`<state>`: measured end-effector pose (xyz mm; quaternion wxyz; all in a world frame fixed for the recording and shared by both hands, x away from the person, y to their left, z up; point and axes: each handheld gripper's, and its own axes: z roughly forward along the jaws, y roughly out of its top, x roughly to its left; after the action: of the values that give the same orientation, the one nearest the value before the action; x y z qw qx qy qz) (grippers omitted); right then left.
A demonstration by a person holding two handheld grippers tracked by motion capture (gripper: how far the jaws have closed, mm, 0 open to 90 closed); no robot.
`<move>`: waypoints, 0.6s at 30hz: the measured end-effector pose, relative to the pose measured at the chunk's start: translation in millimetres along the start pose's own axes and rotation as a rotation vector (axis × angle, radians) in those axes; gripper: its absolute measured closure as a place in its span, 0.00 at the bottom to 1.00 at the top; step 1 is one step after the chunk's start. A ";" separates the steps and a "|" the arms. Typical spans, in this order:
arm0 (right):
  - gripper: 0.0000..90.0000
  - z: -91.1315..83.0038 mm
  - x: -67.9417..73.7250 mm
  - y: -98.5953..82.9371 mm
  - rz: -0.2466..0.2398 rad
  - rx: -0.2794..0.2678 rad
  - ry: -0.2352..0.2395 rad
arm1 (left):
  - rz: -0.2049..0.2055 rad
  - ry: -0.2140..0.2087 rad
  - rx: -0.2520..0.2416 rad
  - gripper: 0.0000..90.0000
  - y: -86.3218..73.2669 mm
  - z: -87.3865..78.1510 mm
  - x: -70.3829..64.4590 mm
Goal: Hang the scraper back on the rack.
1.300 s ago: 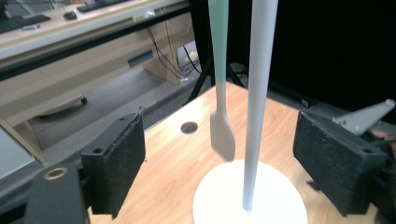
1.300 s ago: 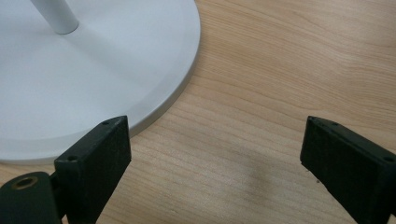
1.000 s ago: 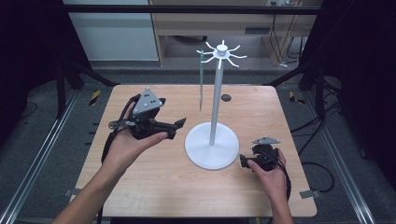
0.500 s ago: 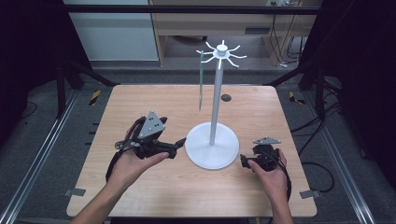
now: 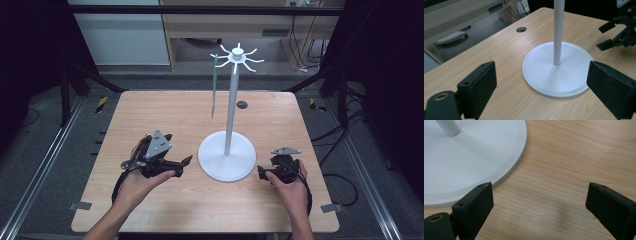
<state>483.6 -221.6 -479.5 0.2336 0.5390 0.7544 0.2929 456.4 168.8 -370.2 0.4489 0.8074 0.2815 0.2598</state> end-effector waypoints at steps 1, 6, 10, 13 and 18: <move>0.09 0.0 0.0 0.0 0.000 0.000 0.000 | -0.004 0.005 0.001 0.10 -3.2 -0.2 2.2; 0.07 0.1 -0.3 -0.1 0.007 0.004 0.000 | -0.029 0.023 0.021 0.08 -18.4 -1.2 13.1; 0.06 0.3 -0.5 -0.1 0.010 0.004 -0.001 | -0.045 0.033 0.039 0.07 -30.0 -0.5 20.6; 0.06 0.5 -1.3 -0.5 0.014 0.007 -0.001 | -0.051 0.041 0.052 0.07 -38.8 0.6 25.5; 0.06 0.4 -0.8 -0.6 0.015 0.006 -0.002 | -0.068 0.059 0.071 0.06 -53.5 1.3 34.4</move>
<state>483.8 -222.4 -480.2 0.2303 0.5458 0.7510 0.2917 469.8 215.2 -411.7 0.4201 0.8048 0.3307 0.2579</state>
